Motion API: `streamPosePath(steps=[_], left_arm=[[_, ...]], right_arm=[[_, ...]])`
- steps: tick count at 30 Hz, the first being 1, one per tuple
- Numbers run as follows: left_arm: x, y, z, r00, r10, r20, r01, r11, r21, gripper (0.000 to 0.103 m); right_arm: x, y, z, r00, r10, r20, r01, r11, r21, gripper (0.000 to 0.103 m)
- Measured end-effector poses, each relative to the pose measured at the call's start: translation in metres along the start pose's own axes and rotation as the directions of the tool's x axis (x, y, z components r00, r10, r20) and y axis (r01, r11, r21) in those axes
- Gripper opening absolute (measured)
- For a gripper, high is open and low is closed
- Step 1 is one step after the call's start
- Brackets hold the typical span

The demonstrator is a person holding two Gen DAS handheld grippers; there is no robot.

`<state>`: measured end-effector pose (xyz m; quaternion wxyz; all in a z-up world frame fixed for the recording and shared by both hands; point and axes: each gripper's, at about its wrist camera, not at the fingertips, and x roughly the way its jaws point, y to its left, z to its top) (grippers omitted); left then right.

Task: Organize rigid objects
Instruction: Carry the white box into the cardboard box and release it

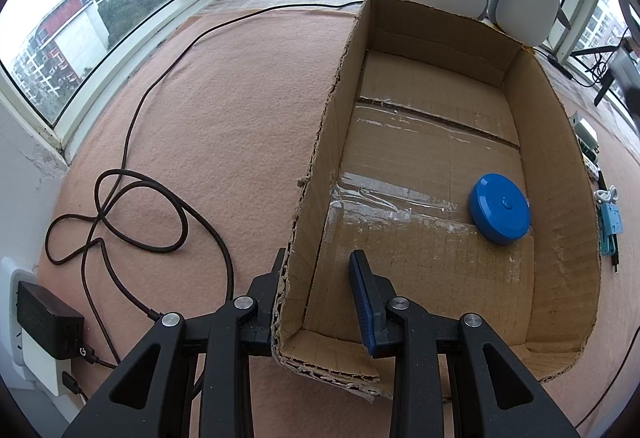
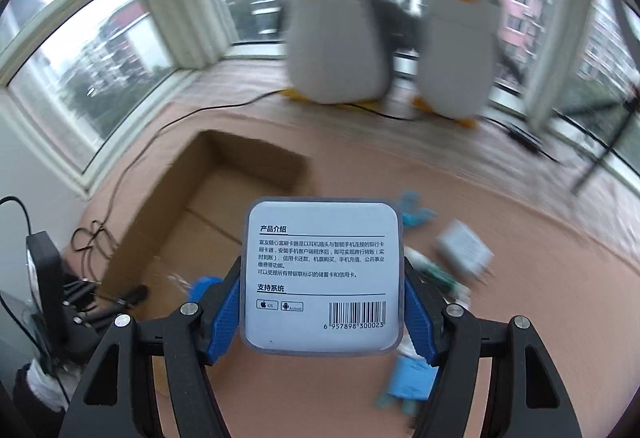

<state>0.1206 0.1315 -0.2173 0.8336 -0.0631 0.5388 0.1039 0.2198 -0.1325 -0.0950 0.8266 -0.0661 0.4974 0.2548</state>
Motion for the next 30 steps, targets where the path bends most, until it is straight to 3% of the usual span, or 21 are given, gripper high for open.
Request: streamPosePath(steps=[6,14,26,30], left_arm=[[0.000,-0.001,0.001,1.000,-0.002,0.000,0.002,1.000,0.000,0.031],[0.000,-0.001,0.001,1.000,-0.002,0.000,0.002,1.000,-0.002,0.031],[0.000,0.000,0.001,1.000,-0.004,0.001,0.004,1.000,-0.004,0.031],[0.000,0.000,0.002,1.000,-0.004,0.001,0.004,1.000,-0.004,0.032]], right_arm=[[0.044,0.060,0.016,0.998,0.028,-0.051,-0.033,0.994,-0.101,0.066],[0.098,0.101,0.018,0.991,0.008,-0.136,-0.034,0.982,-0.186,0.066],[0.145,0.118,0.012,0.973,-0.055,-0.225,0.000,0.971,-0.239,0.067],[0.134,0.116,0.015,0.982,-0.048,-0.180,0.003,0.970,-0.242,0.080]])
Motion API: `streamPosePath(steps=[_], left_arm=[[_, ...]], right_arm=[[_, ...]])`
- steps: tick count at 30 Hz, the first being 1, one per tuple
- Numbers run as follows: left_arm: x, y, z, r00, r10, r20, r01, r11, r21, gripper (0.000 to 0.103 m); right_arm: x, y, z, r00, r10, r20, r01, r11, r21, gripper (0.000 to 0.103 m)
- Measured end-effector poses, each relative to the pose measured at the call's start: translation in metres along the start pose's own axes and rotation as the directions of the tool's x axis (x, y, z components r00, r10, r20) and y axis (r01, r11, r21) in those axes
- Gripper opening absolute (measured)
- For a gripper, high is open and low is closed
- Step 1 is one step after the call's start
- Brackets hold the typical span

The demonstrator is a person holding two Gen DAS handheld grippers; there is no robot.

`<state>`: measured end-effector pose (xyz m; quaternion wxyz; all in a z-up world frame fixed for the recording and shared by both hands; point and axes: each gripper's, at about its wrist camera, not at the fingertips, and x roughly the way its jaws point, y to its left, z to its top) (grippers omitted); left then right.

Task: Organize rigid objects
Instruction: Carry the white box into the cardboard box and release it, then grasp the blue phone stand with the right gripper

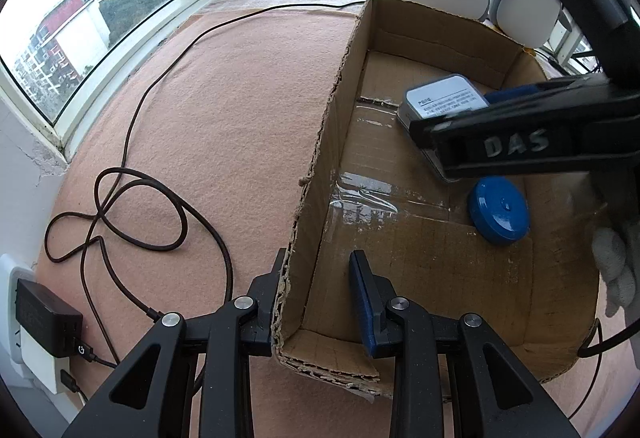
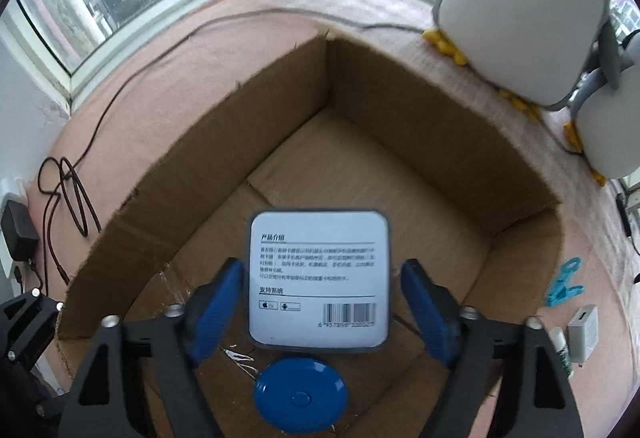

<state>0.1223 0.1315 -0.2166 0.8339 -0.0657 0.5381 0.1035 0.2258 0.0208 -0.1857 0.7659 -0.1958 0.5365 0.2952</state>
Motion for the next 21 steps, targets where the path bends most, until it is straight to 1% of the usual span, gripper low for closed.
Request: streamPosePath(steps=[5,8,10,13,17,19,21], left_arm=[[0.000,0.000,0.000,1.000,-0.001,0.000,0.001,1.000,0.000,0.031],[0.000,0.000,0.000,1.000,0.000,0.000,0.000,1.000,-0.002,0.032],[0.000,0.000,-0.001,1.000,-0.001,0.001,0.001,1.000,-0.002,0.031],[0.000,0.000,-0.001,1.000,-0.002,0.002,0.002,1.000,-0.001,0.031],[0.000,0.001,-0.001,1.000,-0.002,0.002,0.002,1.000,-0.001,0.031],[0.000,0.000,-0.001,1.000,-0.002,0.002,0.002,1.000,-0.002,0.031],[0.000,0.000,-0.001,1.000,-0.002,0.003,0.002,1.000,-0.002,0.031]], right_arm=[[-0.030,-0.015,-0.006,0.995,0.066,0.069,-0.071,0.995,0.075,0.080],[-0.060,-0.025,-0.017,0.988,0.073,0.134,-0.087,0.991,0.105,0.080],[-0.085,-0.037,-0.030,0.980,0.085,0.178,-0.110,0.985,0.133,0.080],[-0.110,-0.055,-0.050,0.974,0.075,0.215,-0.113,0.979,0.170,0.079],[-0.133,-0.094,-0.092,0.976,0.031,0.215,-0.084,0.968,0.238,0.079],[-0.136,-0.110,-0.110,0.980,0.009,0.197,-0.063,0.961,0.269,0.080],[-0.134,-0.130,-0.135,0.987,-0.027,0.159,-0.025,0.948,0.316,0.080]])
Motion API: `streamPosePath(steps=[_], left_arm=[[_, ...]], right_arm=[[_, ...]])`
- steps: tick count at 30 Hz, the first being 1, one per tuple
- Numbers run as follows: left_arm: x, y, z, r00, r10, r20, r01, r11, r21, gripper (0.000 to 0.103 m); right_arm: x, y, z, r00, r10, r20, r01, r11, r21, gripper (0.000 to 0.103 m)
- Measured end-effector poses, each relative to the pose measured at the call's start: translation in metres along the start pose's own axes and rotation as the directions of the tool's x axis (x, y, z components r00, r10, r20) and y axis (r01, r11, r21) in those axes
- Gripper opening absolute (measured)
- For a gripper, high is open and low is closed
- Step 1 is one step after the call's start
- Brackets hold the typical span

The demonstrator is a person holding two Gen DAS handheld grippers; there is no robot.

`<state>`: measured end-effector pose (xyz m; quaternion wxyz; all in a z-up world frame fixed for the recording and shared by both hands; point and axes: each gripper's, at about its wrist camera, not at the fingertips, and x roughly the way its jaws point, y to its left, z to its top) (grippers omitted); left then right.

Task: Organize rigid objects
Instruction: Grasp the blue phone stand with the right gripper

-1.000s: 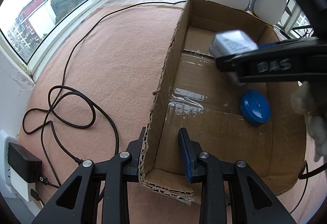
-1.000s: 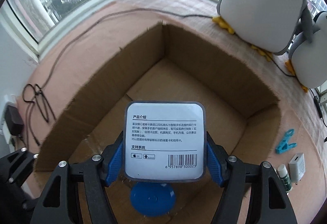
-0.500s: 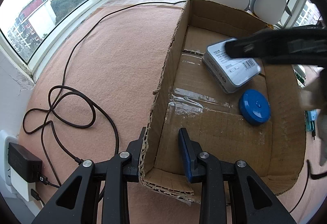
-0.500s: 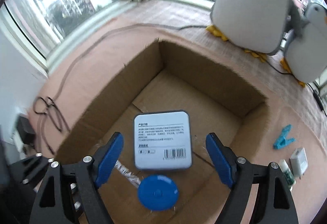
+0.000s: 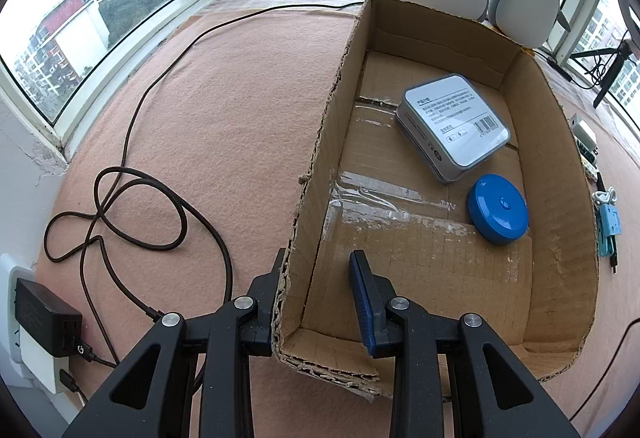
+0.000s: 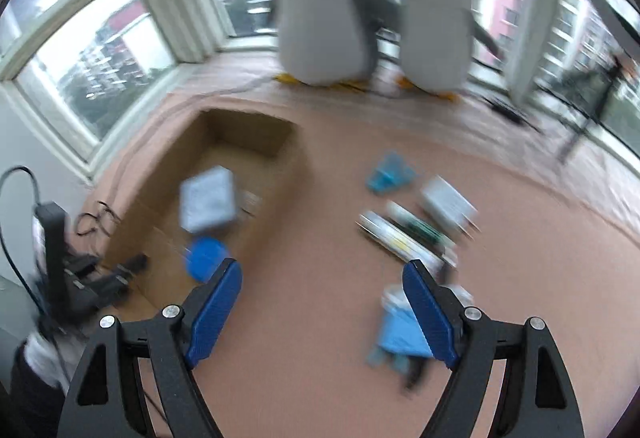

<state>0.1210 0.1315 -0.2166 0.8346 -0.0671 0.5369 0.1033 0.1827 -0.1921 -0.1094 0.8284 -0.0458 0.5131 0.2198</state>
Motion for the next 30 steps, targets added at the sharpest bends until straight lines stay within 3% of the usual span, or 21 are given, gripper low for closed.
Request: streamPosePath(steps=[8,18,30], left_arm=[[0.000,-0.001,0.000,1.000,0.003,0.001,-0.003,1.000,0.006,0.031],[0.000,-0.001,-0.002,1.000,0.001,0.003,-0.001,1.000,0.000,0.032],[0.000,0.000,-0.002,1.000,0.000,0.004,0.000,1.000,0.000,0.032]], right_arm=[[0.030,-0.071,-0.040,0.991,-0.030,-0.131,0.052,0.984,0.169,0.081],[0.068,-0.086,-0.034,0.963,-0.041,-0.266,0.100,0.973,0.210,0.081],[0.088,-0.072,-0.024,0.943,-0.057,-0.327,0.110,0.983,0.148,0.085]])
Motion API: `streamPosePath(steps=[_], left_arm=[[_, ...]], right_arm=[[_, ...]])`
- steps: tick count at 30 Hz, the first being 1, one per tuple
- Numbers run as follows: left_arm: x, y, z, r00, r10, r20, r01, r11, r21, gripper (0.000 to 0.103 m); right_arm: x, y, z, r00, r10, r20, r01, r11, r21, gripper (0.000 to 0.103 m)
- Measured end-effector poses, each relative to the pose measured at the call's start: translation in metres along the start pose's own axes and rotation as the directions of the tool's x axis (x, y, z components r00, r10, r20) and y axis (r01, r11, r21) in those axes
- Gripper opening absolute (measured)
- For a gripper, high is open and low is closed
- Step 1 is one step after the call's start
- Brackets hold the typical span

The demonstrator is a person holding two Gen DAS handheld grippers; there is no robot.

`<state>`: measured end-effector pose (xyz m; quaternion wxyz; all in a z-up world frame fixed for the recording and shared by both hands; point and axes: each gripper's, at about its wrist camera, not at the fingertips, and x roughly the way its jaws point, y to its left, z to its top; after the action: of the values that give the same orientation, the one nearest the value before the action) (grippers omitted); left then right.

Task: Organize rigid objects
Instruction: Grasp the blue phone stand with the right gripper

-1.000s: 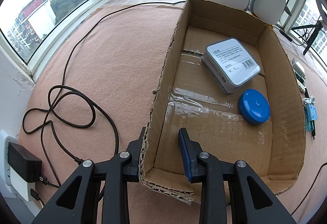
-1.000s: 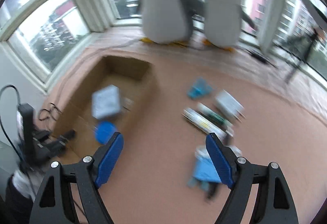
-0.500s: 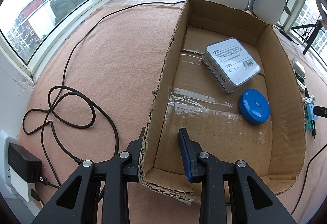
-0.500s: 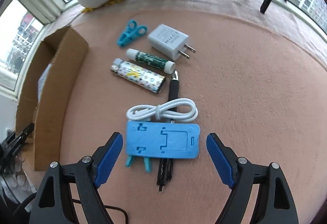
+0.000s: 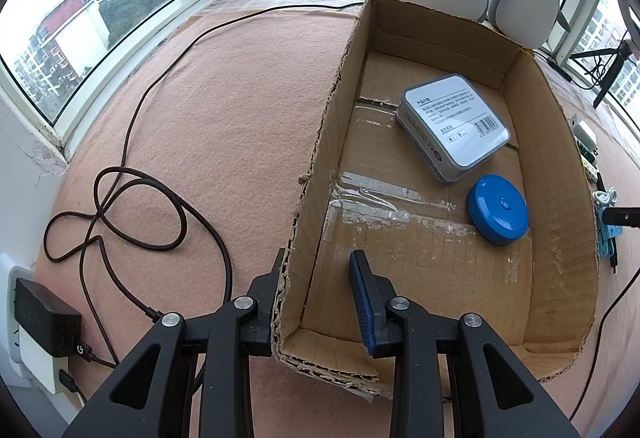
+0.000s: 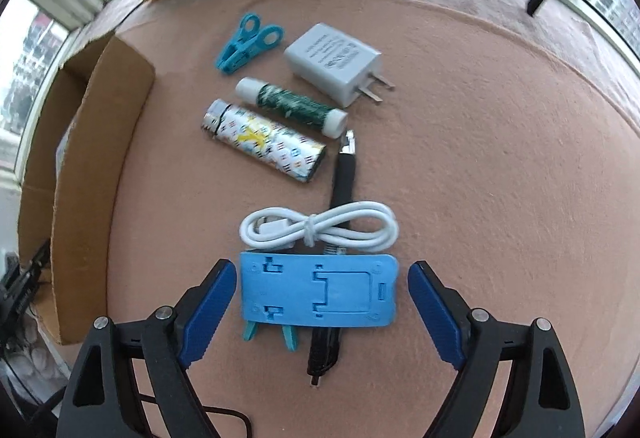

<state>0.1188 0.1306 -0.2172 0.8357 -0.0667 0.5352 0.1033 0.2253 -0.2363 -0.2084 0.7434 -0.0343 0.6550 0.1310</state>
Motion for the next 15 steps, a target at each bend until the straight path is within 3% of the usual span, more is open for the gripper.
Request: streamPosePath(steps=[5,15], left_arm=[[0.0000,-0.0001,0.0000,1.000,0.000,0.001,0.000,1.000,-0.001,0.032],[-0.0001,0.0001,-0.0003,1.000,0.001,0.000,-0.001,1.000,0.000,0.032]], right_arm=[[0.0088,0.0108,0.0034,0.999,-0.043,-0.017,0.042,0.999,-0.035,0.085],[0.0101,0.0070,0.0070,1.000,-0.027,-0.010,0.027,1.000,-0.011,0.081]])
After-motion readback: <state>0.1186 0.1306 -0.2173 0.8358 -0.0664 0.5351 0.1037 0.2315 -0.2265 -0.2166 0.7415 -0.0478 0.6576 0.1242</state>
